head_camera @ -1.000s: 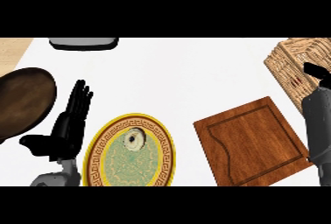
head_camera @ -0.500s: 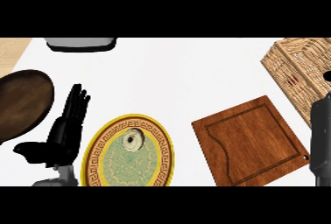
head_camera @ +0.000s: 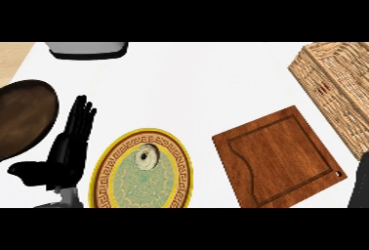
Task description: Pick the tomato from the cutting board and place it in the basket
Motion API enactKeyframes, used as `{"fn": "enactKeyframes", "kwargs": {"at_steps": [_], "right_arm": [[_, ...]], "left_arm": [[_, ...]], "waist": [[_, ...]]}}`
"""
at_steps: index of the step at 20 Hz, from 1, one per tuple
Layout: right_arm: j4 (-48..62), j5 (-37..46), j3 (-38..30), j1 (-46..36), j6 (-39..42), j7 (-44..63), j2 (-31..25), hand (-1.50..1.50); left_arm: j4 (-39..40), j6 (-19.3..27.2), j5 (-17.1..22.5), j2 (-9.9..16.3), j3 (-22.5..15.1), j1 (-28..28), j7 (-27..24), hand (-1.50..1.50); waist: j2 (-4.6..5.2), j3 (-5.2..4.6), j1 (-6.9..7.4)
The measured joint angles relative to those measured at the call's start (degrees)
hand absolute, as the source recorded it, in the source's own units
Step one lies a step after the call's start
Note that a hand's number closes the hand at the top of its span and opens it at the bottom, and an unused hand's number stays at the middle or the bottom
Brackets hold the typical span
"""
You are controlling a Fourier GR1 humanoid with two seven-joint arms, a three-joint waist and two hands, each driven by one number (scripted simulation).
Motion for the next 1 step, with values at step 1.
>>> {"fn": "enactKeyframes", "kwargs": {"at_steps": [1], "right_arm": [[-3.4, -0.7, 1.1, 1.2, 1.5, -0.2, 0.6, -1.50]], "left_arm": [[0.0, 0.0, -0.2, -0.2, -0.4, 0.0, 0.0, 0.00]], "waist": [[0.03, 0.01, 0.07]]}}
